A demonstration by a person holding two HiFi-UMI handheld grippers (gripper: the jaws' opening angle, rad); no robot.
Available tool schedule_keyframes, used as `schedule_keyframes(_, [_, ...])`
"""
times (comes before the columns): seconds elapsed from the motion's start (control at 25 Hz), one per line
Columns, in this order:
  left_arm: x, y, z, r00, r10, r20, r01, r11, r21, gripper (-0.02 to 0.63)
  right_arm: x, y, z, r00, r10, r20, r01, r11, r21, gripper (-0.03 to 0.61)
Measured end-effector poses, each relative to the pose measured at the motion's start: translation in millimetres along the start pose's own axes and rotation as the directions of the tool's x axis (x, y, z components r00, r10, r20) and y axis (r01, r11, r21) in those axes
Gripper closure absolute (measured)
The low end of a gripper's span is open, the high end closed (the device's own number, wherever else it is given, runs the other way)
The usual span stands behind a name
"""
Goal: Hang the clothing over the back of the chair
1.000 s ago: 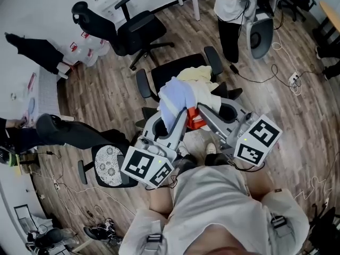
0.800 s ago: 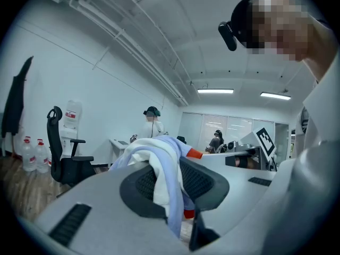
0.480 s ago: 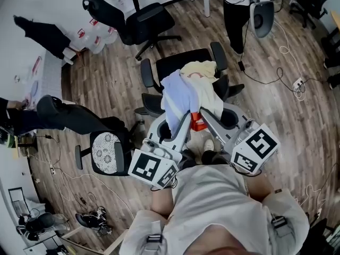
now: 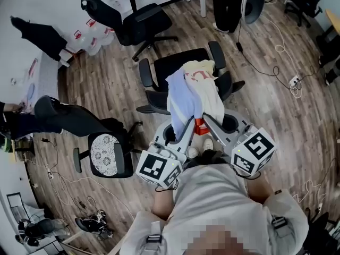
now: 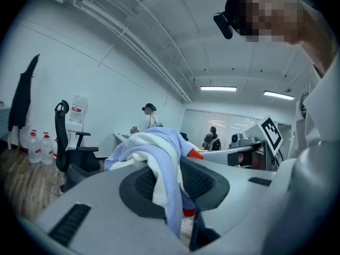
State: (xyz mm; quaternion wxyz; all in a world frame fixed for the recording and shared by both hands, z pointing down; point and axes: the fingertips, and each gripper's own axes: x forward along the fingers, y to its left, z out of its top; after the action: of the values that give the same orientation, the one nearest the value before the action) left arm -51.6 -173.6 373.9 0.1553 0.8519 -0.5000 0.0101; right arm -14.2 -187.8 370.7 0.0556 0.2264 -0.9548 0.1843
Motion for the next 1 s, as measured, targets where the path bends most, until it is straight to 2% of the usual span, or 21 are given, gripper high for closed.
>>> schedule_keyframes(0.24, [-6, 6, -22, 0.999, -0.019, -0.031, 0.018, 1.000, -0.024, 0.518, 2, 1, -24, 0.996, -0.071, -0.050, 0.072, 0.997, 0.018, 0.531])
schedule_keyframes(0.6, [-1, 13, -41, 0.998, -0.045, -0.036, 0.043, 0.998, -0.042, 0.514, 7, -11, -42, 0.984, -0.166, -0.057, 0.168, 0.985, 0.038, 0.531])
schedule_keyframes(0.84, [2, 18, -50, 0.999, -0.033, -0.037, 0.031, 0.998, -0.055, 0.496, 9, -17, -49, 0.976, -0.209, -0.057, 0.211, 0.977, 0.026, 0.527])
schedule_keyframes(1.0, [2, 25, -55, 0.999, -0.005, -0.054, 0.002, 0.998, -0.060, 0.457, 10, -21, -50, 0.963, -0.261, -0.062, 0.261, 0.965, -0.007, 0.494])
